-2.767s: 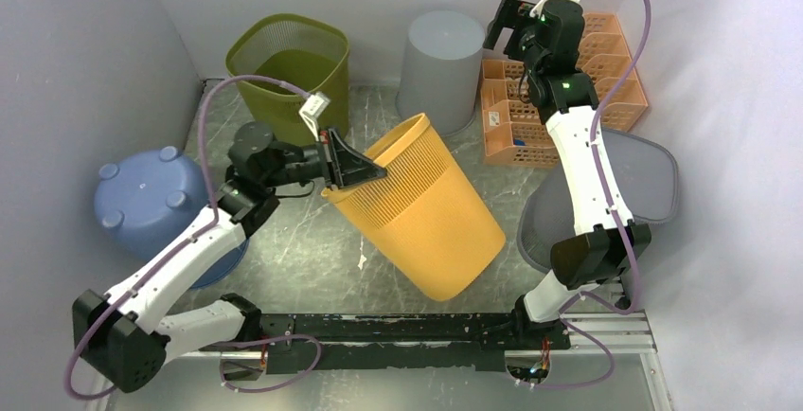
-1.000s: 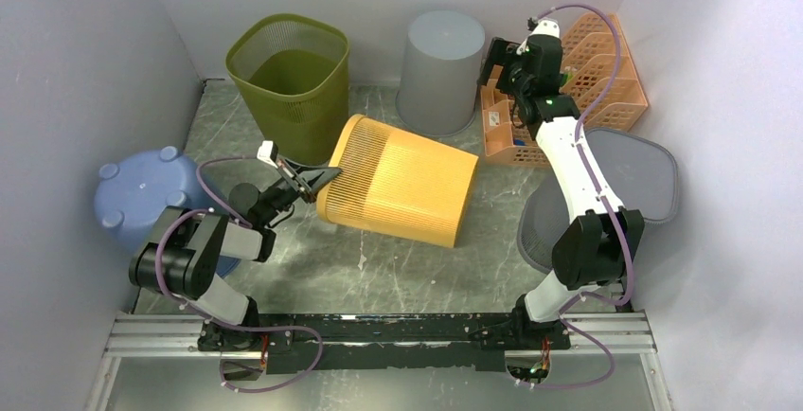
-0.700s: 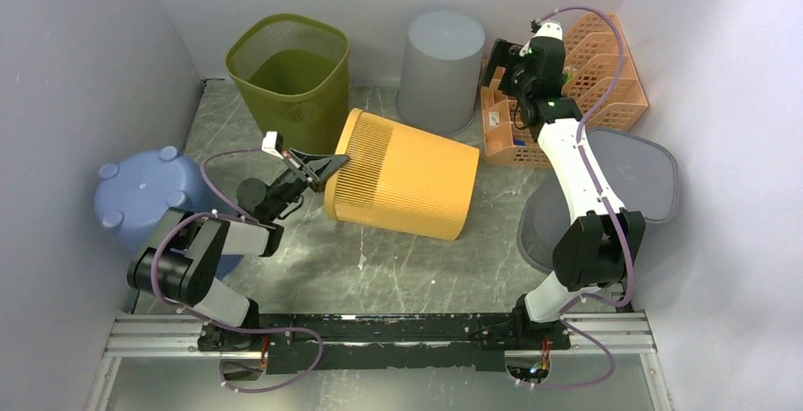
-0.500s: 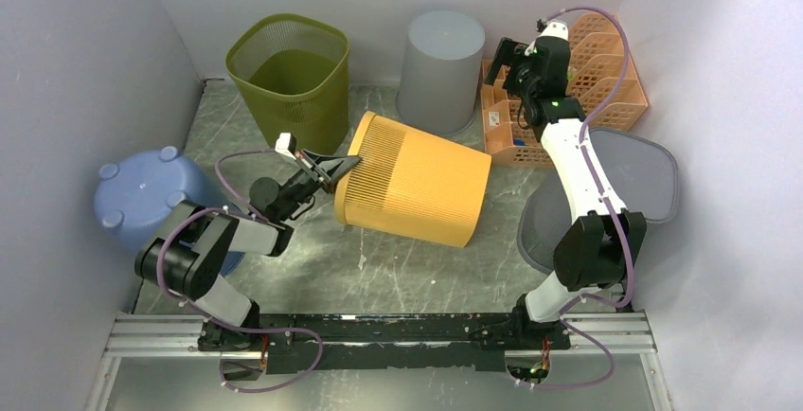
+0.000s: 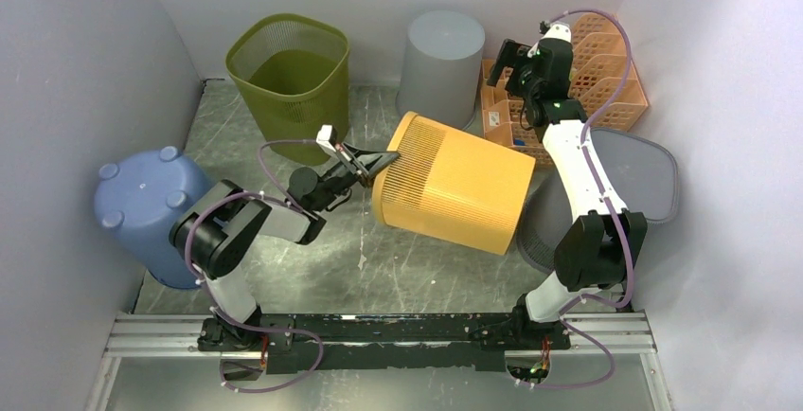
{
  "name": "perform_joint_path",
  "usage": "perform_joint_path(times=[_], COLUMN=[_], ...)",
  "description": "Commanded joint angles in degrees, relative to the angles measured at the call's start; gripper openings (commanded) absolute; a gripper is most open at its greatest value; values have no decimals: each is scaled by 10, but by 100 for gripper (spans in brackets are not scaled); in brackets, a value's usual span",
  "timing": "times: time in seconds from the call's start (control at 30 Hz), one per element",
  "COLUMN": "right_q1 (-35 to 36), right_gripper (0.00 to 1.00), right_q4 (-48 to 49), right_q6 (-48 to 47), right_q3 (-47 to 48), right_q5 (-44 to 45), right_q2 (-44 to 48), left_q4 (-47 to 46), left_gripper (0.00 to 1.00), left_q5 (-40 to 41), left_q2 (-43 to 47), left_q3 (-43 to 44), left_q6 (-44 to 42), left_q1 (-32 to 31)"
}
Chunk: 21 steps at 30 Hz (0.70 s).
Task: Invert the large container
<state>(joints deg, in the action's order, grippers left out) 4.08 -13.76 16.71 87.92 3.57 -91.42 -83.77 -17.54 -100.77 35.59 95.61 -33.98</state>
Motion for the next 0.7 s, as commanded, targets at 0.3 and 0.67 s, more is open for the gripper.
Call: perform_joint_path(times=[0.3, 0.67], right_q1=[-10, -10], right_gripper=[100, 100], right_q4=[29, 26], right_q6=[11, 6], right_q3=[-28, -40], right_q5=[-17, -22], right_q2=[9, 14], left_q4=[-203, -204], left_gripper=[6, 7], left_q5=[-81, -145], left_q2=[48, -19], left_q3=[-179, -212], left_q6=[28, -28], left_q1=[210, 260])
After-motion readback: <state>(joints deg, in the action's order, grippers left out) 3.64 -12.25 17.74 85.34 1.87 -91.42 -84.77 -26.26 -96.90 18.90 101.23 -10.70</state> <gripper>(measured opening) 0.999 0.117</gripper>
